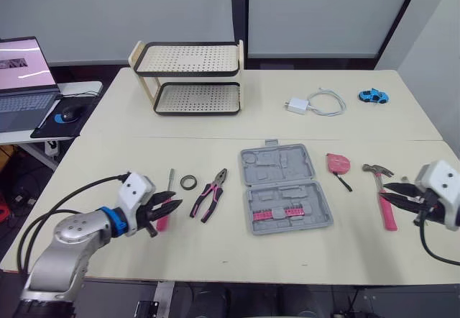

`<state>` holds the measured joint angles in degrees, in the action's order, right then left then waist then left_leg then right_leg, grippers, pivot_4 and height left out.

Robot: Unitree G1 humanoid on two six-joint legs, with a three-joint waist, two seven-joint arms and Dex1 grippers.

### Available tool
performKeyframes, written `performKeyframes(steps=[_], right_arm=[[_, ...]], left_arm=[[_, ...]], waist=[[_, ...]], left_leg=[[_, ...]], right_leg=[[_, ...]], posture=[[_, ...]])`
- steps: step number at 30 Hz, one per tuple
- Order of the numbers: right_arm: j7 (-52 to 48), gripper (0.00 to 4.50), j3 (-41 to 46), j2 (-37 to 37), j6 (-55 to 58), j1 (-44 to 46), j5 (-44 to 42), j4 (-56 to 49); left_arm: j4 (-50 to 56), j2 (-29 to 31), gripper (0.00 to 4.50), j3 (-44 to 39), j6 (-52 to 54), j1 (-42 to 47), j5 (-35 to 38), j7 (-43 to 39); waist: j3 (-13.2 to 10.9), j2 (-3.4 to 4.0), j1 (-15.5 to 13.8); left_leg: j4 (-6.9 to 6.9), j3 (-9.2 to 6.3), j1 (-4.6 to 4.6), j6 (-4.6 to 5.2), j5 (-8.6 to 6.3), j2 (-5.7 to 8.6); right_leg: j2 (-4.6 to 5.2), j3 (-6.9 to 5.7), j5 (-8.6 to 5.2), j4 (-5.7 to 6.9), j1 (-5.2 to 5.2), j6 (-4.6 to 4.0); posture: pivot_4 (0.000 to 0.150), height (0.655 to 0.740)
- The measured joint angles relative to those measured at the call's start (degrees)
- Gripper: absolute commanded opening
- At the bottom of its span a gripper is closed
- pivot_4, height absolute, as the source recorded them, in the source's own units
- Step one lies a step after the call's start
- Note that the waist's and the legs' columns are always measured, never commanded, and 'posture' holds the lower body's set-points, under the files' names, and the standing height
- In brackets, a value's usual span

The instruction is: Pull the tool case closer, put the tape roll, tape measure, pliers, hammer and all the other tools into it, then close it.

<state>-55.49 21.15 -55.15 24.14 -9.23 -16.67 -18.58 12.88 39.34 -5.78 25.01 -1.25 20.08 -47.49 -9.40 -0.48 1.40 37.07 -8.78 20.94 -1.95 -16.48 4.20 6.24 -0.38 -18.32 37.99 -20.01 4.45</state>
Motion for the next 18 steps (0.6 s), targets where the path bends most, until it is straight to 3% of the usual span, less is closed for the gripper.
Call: performKeyframes(steps=[1,8,18], right_arm=[[0.9,0.0,-2.4,0.3,0.1,1.5,0.7,0.1],[4.8,0.0,-15.8,4.2,0.1,11.7,6.6,4.6],[10.1,0.0,-27.8,9.7,-2.7,21.9,16.8,15.3]], left_arm=[[0.0,-1.2,0.03,1.5,0.9,1.2,-0.1,0.7],[-4.1,-6.3,0.03,10.1,2.1,8.5,-3.0,1.9],[-13.6,-12.8,0.03,16.3,0.7,16.5,-8.6,4.2]], waist=[[0.0,0.0,0.1],[0.0,-0.03,0.1],[0.0,-0.04,0.2]], left_leg=[[0.01,0.01,-0.02,-0.01,0.01,0.0],[0.01,-0.03,0.0,-0.28,0.17,0.02],[0.04,-0.06,0.04,-0.39,0.23,0.06]], right_leg=[[0.0,0.0,0.0,0.01,0.02,0.0],[-0.03,-0.01,0.0,0.0,-0.02,0.0],[-0.02,0.01,0.0,0.01,-0.09,0.0]], posture=[[0.15,0.74],[0.15,0.74],[0.15,0.74]])
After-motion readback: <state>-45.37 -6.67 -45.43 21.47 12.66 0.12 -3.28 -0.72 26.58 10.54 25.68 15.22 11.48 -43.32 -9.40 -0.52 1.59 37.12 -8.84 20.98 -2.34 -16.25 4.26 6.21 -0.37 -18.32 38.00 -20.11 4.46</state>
